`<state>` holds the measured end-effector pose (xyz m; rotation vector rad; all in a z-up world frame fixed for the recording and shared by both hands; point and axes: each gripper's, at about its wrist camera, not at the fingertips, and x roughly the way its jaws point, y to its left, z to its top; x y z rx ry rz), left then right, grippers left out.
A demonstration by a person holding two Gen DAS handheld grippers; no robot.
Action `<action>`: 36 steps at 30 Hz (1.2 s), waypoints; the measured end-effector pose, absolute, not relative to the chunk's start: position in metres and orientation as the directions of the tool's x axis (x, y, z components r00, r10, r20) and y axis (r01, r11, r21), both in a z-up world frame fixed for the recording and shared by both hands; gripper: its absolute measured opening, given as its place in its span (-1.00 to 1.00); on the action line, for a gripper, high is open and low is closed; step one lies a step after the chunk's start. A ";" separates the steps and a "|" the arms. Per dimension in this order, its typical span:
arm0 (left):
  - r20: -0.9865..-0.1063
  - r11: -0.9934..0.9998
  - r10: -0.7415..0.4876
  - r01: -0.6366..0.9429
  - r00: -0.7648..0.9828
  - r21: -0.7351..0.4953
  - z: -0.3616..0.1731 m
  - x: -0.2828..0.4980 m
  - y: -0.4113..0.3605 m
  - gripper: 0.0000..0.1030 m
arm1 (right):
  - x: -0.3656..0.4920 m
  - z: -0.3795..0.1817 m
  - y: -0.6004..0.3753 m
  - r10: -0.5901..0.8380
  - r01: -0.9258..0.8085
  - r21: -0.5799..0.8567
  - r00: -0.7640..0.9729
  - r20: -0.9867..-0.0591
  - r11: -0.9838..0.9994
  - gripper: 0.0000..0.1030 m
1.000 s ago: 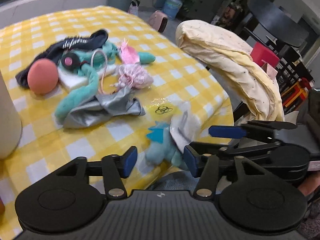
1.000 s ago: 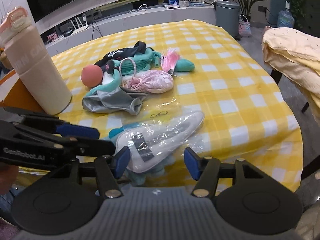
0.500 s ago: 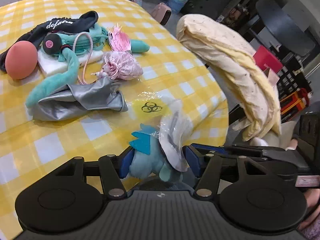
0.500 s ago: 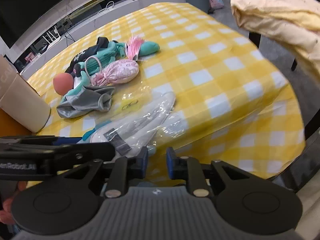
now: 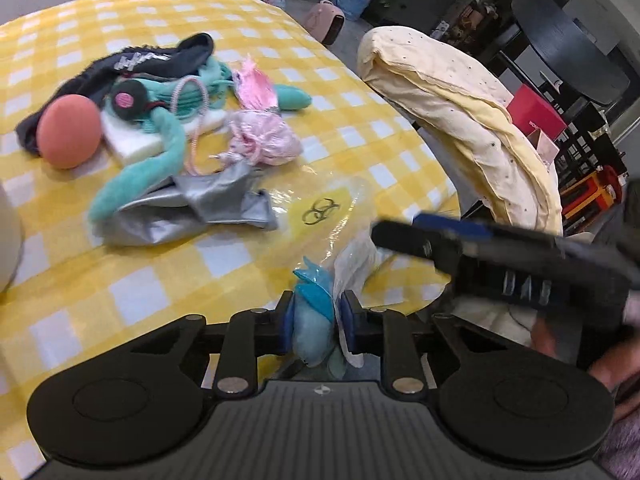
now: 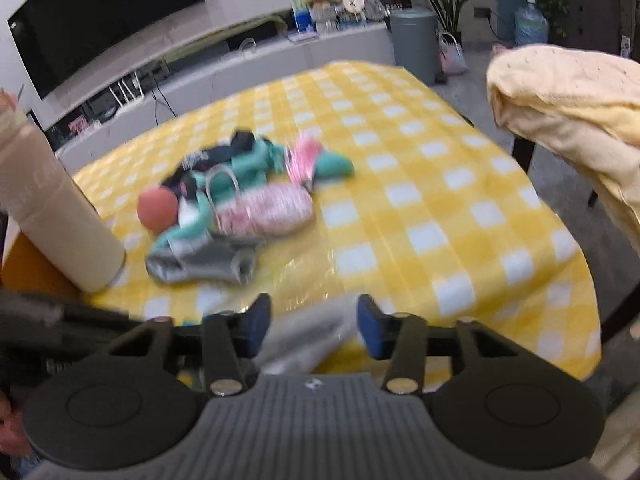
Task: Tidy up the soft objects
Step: 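Lift the teal plush with the left gripper away from the pile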
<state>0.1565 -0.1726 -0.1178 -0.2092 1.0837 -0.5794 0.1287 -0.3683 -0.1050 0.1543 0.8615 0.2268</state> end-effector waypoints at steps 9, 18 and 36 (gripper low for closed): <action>-0.774 0.850 -0.521 0.304 0.360 -0.431 -0.114 0.155 -0.158 -0.50 | 0.181 -0.113 -0.329 0.355 -0.199 0.294 0.527 -0.772 0.935 0.08; -0.762 0.854 -0.517 0.296 0.390 -0.428 -0.103 0.151 -0.137 -0.50 | 0.169 -0.111 -0.327 0.340 -0.203 0.273 0.542 -0.768 0.940 -0.99; -0.788 0.903 -0.427 0.251 0.443 -0.348 -0.113 0.147 -0.124 -0.14 | 0.154 -0.112 -0.297 0.241 -0.109 0.222 0.620 -0.746 0.969 -1.00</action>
